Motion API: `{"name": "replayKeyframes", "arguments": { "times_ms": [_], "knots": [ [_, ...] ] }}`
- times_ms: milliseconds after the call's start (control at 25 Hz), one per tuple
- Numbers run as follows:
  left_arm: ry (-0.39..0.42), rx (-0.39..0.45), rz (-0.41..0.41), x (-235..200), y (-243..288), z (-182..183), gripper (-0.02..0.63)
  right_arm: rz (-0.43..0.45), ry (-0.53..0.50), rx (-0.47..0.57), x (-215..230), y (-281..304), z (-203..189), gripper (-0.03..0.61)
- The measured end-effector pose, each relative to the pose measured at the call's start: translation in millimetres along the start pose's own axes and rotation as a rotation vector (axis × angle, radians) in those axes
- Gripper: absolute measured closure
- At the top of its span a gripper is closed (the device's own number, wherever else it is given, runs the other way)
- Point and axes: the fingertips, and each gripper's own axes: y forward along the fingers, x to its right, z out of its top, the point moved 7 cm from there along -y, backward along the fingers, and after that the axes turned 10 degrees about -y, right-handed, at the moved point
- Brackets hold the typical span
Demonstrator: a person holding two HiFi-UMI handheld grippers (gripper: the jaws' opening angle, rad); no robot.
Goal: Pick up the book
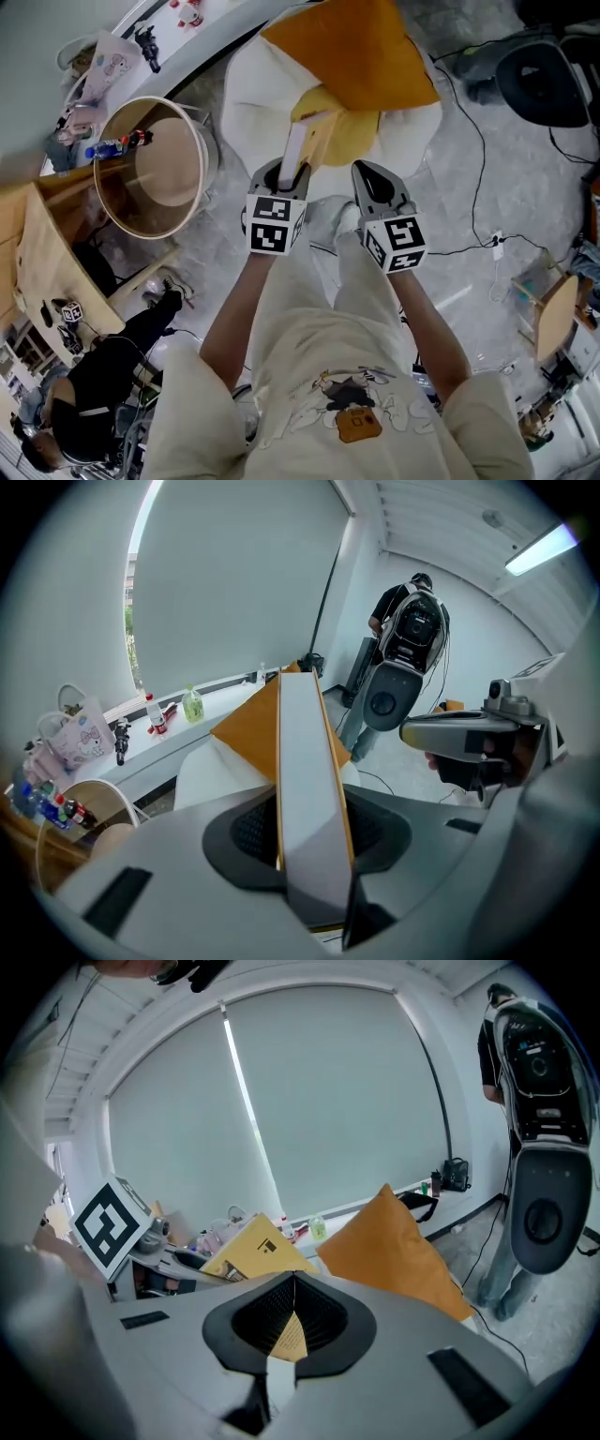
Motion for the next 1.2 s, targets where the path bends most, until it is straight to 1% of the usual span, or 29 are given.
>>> {"name": "replayKeyframes", "arguments": {
  "times_ms": [120,320,560,760,960,1200],
  "knots": [
    [0.012,0.019,0.006,18.0,-18.2,5.5,0.471,-0.004,-0.010,0.027,2.4,-18.6,8.6,0.555],
    [0.026,0.051,0.011,41.8,-46.8,13.6,0.471,0.001,-0.072,0.048,3.0,-48.7,21.6,0.554],
    [0.012,0.106,0.021,70.4,-72.4,22.6,0.471,-0.010,-0.080,0.075,12.4,-85.7,25.4,0.554],
    [0.021,0.163,0.023,87.1,-95.0,34.2,0.471,-0.014,-0.084,0.107,14.0,-104.1,38.1,0.555],
    [0.036,0.206,0.023,105.7,-121.8,40.2,0.471,-0.015,-0.107,0.133,12.5,-126.6,51.6,0.555],
    [0.034,0.262,0.031,127.6,-145.1,44.0,0.471,0.007,-0.150,0.182,9.1,-157.2,69.4,0.555]
  ]
}}
